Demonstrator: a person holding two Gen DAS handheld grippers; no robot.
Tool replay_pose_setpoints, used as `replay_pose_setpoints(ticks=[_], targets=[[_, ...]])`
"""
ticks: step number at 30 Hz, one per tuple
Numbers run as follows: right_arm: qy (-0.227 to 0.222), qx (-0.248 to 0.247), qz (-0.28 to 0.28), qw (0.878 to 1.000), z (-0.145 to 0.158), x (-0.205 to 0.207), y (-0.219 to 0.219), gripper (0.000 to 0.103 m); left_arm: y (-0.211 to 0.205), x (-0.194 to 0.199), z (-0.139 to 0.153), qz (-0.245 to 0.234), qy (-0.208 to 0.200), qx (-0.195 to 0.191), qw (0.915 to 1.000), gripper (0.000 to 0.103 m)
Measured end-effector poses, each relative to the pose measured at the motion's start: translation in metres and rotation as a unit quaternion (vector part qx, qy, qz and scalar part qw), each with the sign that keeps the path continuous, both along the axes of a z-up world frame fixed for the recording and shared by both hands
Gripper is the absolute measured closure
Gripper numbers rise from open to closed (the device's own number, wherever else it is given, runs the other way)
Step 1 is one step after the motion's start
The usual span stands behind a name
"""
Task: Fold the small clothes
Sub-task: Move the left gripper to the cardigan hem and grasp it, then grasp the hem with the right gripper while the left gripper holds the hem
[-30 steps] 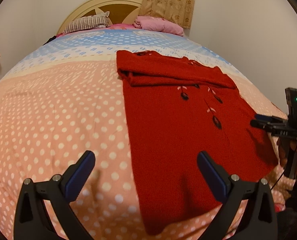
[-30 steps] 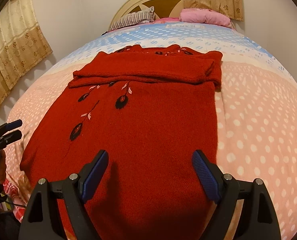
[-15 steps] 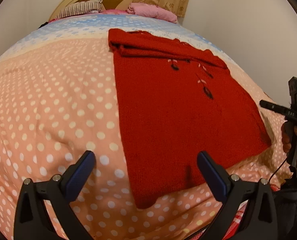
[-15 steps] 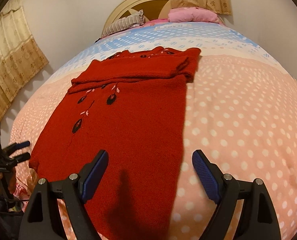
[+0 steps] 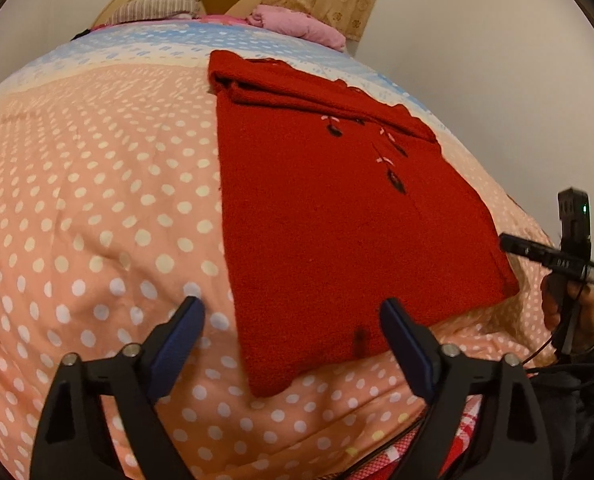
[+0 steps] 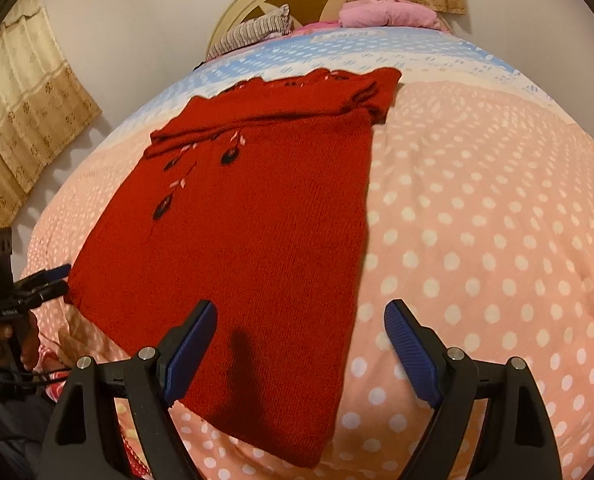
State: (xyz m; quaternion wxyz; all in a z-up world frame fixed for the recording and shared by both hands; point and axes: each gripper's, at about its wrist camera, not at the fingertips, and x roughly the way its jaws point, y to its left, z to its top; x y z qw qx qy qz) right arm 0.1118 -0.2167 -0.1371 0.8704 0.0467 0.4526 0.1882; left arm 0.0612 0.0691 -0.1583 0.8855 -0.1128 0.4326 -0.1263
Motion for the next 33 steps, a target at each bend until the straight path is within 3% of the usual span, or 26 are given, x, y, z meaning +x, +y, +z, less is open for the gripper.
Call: replay_pose_setpoints(ticks=[3,13,15,17,18,26,28,30,33], targets=[[0.003,-0.002,0.006,1.0,-0.002,-0.006,-0.001,0.017,0.001,-0.006,0.001,-0.009,0.012,-0.019,0.9997,0.027],[0.021,0.018,0.029,0.999,-0.005,-0.027,-0.007,0.017,0.013,-0.006,-0.013,-0.004,0.045,-0.096,0.9944,0.035],[0.022,0.021,0.035,0.999,-0.006,-0.03,-0.006,0.017,0.016,-0.005,-0.013,0.002,0.047,-0.098,0.9941,0.049],[0.024,0.02,0.042,0.999,-0.006,-0.034,-0.005,0.017,0.018,-0.005,-0.01,0.004,0.047,-0.084,0.9953,0.085],[0.025,0.021,0.043,0.999,-0.007,-0.035,-0.005,0.017,0.019,-0.005,-0.009,0.002,0.044,-0.085,0.9954,0.093],[0.036,0.035,0.045,0.998,-0.01,-0.048,-0.01,0.017,0.022,-0.004,0.0,-0.002,0.031,-0.087,0.9957,0.094],[0.039,0.042,0.043,0.997,-0.01,-0.05,-0.013,0.021,0.023,-0.003,-0.002,0.002,0.036,-0.093,0.995,0.093],[0.046,0.06,0.038,0.996,-0.01,-0.049,-0.019,0.033,0.023,-0.001,-0.004,0.011,0.038,-0.093,0.9949,0.093],[0.058,0.083,0.033,0.994,-0.013,-0.049,-0.026,0.039,0.025,-0.001,-0.006,0.01,0.04,-0.107,0.9934,0.083]])
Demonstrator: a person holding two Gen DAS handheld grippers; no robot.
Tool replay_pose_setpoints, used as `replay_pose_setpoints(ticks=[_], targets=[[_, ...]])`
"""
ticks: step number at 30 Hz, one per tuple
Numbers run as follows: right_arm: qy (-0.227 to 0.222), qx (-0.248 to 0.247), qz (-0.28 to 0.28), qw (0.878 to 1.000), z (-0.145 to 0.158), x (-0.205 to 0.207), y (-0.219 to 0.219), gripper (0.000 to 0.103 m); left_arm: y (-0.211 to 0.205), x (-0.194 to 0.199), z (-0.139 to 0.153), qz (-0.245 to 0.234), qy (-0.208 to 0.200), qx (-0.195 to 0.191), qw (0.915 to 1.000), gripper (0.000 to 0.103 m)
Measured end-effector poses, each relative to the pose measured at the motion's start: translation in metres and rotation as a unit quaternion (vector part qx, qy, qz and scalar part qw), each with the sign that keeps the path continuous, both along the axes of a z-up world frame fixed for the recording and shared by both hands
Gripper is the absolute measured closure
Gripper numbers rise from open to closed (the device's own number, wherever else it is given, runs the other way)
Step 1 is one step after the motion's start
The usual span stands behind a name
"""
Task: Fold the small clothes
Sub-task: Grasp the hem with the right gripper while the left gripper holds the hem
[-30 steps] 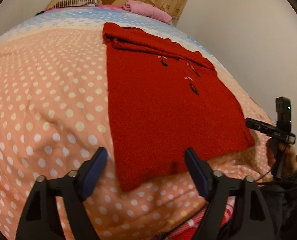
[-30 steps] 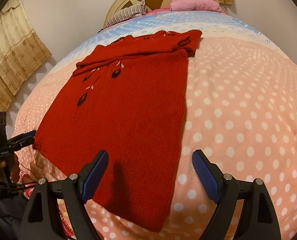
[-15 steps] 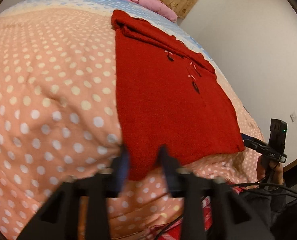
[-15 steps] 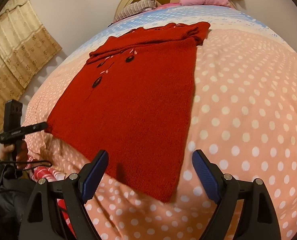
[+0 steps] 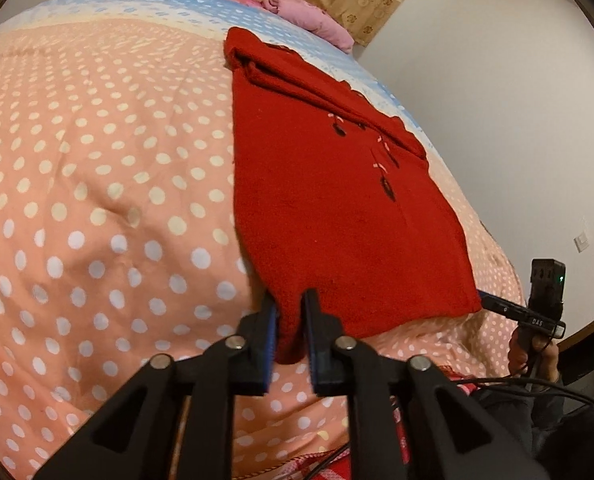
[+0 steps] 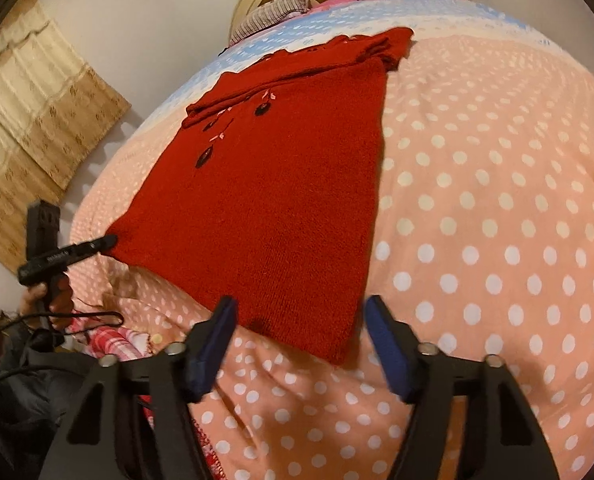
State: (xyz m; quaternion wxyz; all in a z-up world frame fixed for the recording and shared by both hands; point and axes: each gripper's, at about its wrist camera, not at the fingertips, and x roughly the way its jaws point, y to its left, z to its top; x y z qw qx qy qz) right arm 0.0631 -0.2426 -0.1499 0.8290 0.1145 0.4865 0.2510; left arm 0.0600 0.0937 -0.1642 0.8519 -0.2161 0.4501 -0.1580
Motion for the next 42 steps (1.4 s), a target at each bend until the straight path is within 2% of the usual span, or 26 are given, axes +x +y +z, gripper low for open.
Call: replay_pose_setpoints(ticks=[4,5,6,7,8,9,11,16,23,30,34,35,36,38,40,42], targets=[[0.003,0.016,-0.003,1.0,-0.003,-0.002,-0.002,0.04,0.003,0.001,-0.007,-0.001,-0.004,-0.027,0.9996,0.081],[0.003,0.018,-0.004,1.0,-0.003,-0.002,-0.003,0.045,0.003,0.002,-0.007,-0.004,-0.005,-0.031,0.9995,0.085],[0.002,0.018,-0.006,1.0,-0.004,-0.002,-0.003,0.059,0.004,0.002,-0.007,-0.005,-0.004,-0.028,0.9996,0.09],[0.005,0.016,-0.008,1.0,-0.006,-0.001,-0.004,0.068,0.005,0.001,-0.006,-0.005,-0.004,-0.027,0.9996,0.094],[0.008,0.018,-0.01,1.0,-0.008,0.0,-0.006,0.084,0.006,0.001,-0.005,-0.005,-0.006,-0.027,0.9996,0.094],[0.013,0.027,-0.012,0.999,-0.01,0.0,-0.008,0.091,0.007,0.0,-0.003,-0.005,-0.01,-0.027,0.9996,0.094],[0.011,0.04,-0.014,0.999,-0.01,0.0,-0.01,0.094,0.007,-0.002,0.005,-0.006,-0.021,-0.02,0.9996,0.094],[-0.032,0.09,-0.021,0.995,0.01,-0.002,-0.017,0.095,0.006,-0.003,0.024,0.0,-0.055,0.014,0.9984,0.095],[-0.05,0.115,-0.048,0.991,0.024,0.007,-0.024,0.095,0.003,0.006,0.038,-0.006,-0.074,0.01,0.9972,0.097],[-0.084,0.131,-0.05,0.987,0.057,0.018,-0.028,0.095,0.006,0.02,0.059,-0.008,-0.099,-0.012,0.995,0.1],[-0.089,0.125,-0.047,0.987,0.065,0.024,-0.026,0.096,0.01,0.02,0.05,-0.001,-0.068,0.012,0.9976,0.099],[-0.088,0.126,-0.044,0.987,0.065,0.024,-0.025,0.096,0.012,0.018,0.045,0.007,-0.057,0.014,0.9982,0.095],[-0.087,0.125,-0.042,0.987,0.064,0.022,-0.025,0.096,0.015,0.014,0.04,0.008,-0.045,0.009,0.9989,0.091],[-0.083,0.125,-0.038,0.988,0.06,0.02,-0.024,0.096,0.022,0.008,0.022,0.014,-0.008,-0.003,0.9999,0.072],[-0.077,0.124,-0.038,0.989,0.056,0.022,-0.024,0.096,0.025,0.005,0.01,0.016,0.011,-0.021,0.9996,0.065],[-0.073,0.125,-0.039,0.989,0.052,0.022,-0.026,0.095,0.026,0.006,-0.004,0.013,0.036,-0.047,0.9982,0.065]])
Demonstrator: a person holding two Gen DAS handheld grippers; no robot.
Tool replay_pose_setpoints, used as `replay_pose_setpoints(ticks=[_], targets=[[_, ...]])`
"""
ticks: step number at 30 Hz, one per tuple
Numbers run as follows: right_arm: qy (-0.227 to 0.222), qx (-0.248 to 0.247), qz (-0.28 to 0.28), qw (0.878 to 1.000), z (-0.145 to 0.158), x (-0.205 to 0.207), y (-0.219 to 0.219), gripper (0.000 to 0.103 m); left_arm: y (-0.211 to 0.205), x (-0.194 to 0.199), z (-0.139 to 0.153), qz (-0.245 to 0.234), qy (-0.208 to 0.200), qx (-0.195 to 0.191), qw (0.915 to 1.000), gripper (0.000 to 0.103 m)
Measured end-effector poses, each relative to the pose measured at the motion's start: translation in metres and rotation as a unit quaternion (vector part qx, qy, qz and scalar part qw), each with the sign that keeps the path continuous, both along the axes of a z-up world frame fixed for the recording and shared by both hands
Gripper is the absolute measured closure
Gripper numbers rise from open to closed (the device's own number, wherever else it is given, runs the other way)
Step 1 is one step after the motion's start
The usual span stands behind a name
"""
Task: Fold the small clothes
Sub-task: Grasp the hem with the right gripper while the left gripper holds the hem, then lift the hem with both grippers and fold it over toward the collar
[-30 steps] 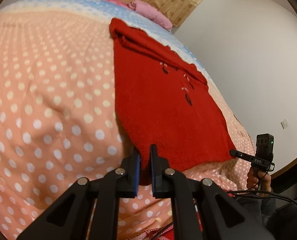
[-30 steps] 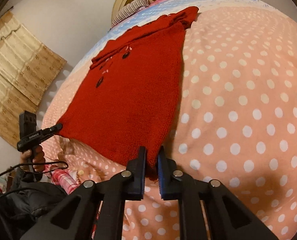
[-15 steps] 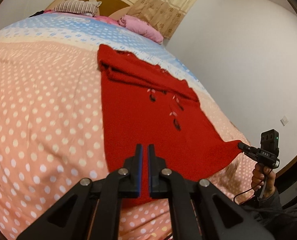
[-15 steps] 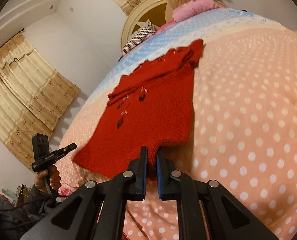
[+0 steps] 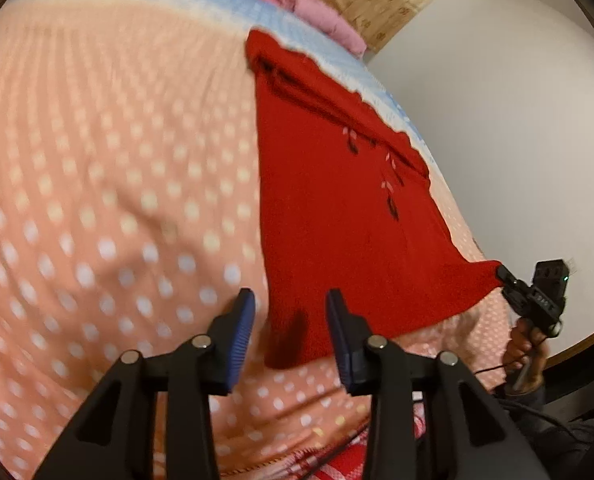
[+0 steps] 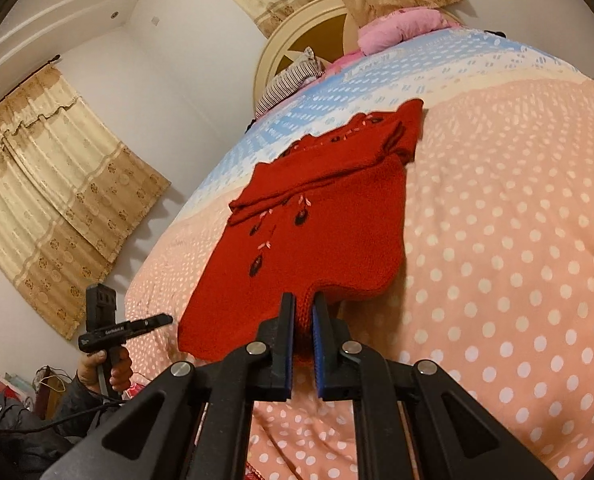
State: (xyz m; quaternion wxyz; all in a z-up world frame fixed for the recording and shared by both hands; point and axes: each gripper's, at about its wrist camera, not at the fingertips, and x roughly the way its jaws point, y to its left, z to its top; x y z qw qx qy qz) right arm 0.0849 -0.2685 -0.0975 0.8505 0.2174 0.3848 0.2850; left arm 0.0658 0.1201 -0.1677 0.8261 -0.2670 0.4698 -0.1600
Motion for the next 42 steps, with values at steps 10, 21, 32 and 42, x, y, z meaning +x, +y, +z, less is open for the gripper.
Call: replay_pose_setpoints(ticks=[10,21,32,42], targets=[[0.003,0.002,0.004,1.0,-0.004,-0.002,0.0,0.095,0.002,-0.001,-0.015,-0.005,0.026,-0.076,0.9967,0.065],[0.007,0.002,0.002,1.0,-0.006,-0.003,0.003,0.095,-0.008,-0.004,0.004,-0.026,-0.017,-0.035,0.9989,0.1],[-0.028,0.02,-0.014,0.999,0.021,0.011,-0.006,0.095,-0.001,0.019,0.06,-0.022,-0.096,-0.046,0.9941,0.1],[-0.073,0.022,-0.021,0.997,0.069,0.055,-0.002,0.095,0.005,0.073,0.094,-0.001,-0.138,-0.074,0.9877,0.1]])
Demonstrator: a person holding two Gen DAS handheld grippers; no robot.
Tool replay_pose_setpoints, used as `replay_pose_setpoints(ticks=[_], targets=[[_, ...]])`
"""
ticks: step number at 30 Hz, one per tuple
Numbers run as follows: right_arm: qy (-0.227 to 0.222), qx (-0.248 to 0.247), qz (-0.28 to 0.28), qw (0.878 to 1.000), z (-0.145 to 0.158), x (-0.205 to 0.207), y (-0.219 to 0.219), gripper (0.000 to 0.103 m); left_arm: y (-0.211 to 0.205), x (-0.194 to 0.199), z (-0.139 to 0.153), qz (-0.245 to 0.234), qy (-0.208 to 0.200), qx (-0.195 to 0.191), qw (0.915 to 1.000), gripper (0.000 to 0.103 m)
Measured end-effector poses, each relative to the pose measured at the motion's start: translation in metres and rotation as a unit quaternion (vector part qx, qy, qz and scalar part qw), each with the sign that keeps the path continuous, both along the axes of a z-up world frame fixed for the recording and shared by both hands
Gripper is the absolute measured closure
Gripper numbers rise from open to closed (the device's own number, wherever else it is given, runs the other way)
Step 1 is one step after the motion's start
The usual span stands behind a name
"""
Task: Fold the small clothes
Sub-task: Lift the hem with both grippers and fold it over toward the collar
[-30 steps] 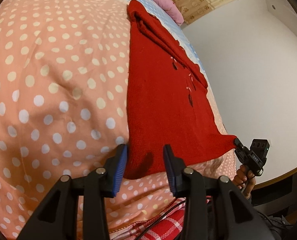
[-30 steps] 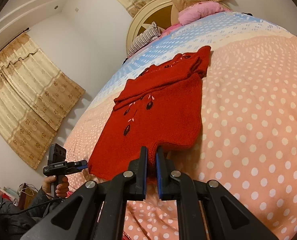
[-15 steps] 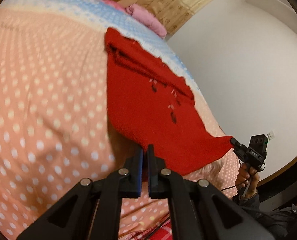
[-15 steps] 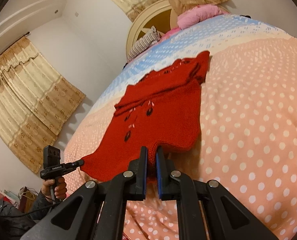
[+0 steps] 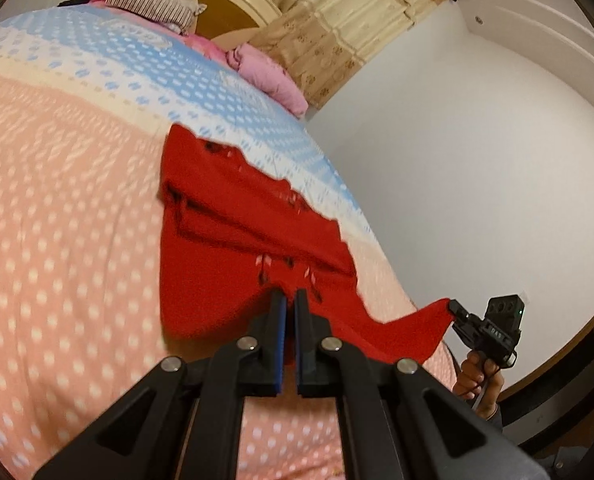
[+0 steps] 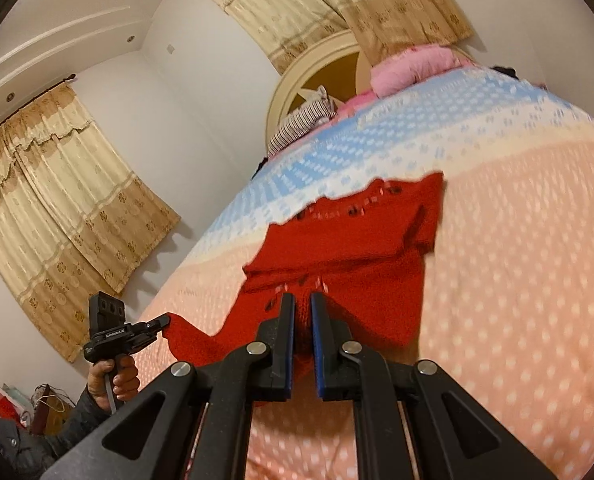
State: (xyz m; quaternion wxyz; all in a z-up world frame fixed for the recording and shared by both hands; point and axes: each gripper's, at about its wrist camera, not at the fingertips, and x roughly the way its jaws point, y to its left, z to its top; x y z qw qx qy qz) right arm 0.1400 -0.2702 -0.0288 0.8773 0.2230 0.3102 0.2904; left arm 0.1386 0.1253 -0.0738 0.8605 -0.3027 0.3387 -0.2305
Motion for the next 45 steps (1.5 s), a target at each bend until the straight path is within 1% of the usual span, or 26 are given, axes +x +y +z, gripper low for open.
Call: replay_pose_setpoints(ticks=[1,7,14,20,22,27,29,32,33,36,38,39,40,41,42,43,44,45], targets=[[-0.004,-0.002,0.0,1.0,0.005,0.007,0.001,0.095,0.001,0.006,0.005,0.004,-0.005,0.002,1.0,0.1],[-0.009,-0.008,-0.011,1.0,0.017,0.039,0.001,0.095,0.006,0.035,0.022,0.016,-0.03,-0.012,0.9994,0.1],[-0.009,-0.012,-0.03,0.999,0.028,0.08,-0.004,0.095,0.006,0.076,0.04,0.029,-0.052,-0.012,0.9982,0.1],[-0.011,-0.025,-0.039,0.999,0.038,0.121,0.002,0.095,0.004,0.112,0.049,0.034,-0.059,0.0,0.9977,0.1],[-0.006,-0.028,-0.045,0.999,0.037,0.138,0.004,0.095,0.003,0.126,0.048,0.04,-0.06,0.016,0.9973,0.1],[0.014,-0.032,-0.06,0.998,0.023,0.172,0.005,0.095,0.01,0.155,0.034,0.046,-0.046,0.012,0.9978,0.1],[0.025,-0.033,-0.065,0.997,0.014,0.186,0.006,0.095,0.014,0.166,0.027,0.052,-0.037,0.018,0.9978,0.1],[0.044,-0.037,-0.076,0.995,-0.003,0.211,0.008,0.096,0.02,0.189,0.007,0.057,-0.014,0.021,0.998,0.1],[0.046,-0.041,-0.079,0.995,-0.007,0.217,0.009,0.095,0.021,0.198,0.001,0.063,-0.004,0.028,0.9976,0.1],[0.066,-0.059,-0.092,0.992,-0.027,0.249,0.016,0.095,0.02,0.219,-0.015,0.065,0.017,0.037,0.9971,0.1],[0.086,-0.055,-0.083,0.991,-0.042,0.268,0.02,0.095,0.02,0.235,-0.029,0.086,0.034,0.06,0.9939,0.1],[0.092,-0.064,-0.098,0.989,-0.049,0.276,0.019,0.095,0.023,0.241,-0.037,0.104,0.048,0.073,0.9907,0.1],[0.101,-0.068,-0.118,0.985,-0.057,0.282,0.016,0.095,0.029,0.244,-0.045,0.126,0.068,0.072,0.987,0.099],[0.113,-0.061,-0.129,0.983,-0.065,0.286,0.012,0.091,0.035,0.244,-0.051,0.136,0.079,0.062,0.9856,0.094],[0.123,-0.055,-0.138,0.981,-0.07,0.286,0.009,0.072,0.042,0.241,-0.057,0.144,0.086,0.043,0.9848,0.091],[0.126,-0.051,-0.141,0.981,-0.073,0.283,0.006,0.057,0.047,0.236,-0.06,0.147,0.085,0.031,0.985,0.086],[0.122,-0.049,-0.14,0.981,-0.075,0.278,0.005,0.033,0.051,0.227,-0.061,0.147,0.077,0.028,0.9858,0.08],[0.112,-0.06,-0.135,0.983,-0.075,0.268,0.007,0.032,0.052,0.219,-0.061,0.144,0.076,0.037,0.9859,0.077]])
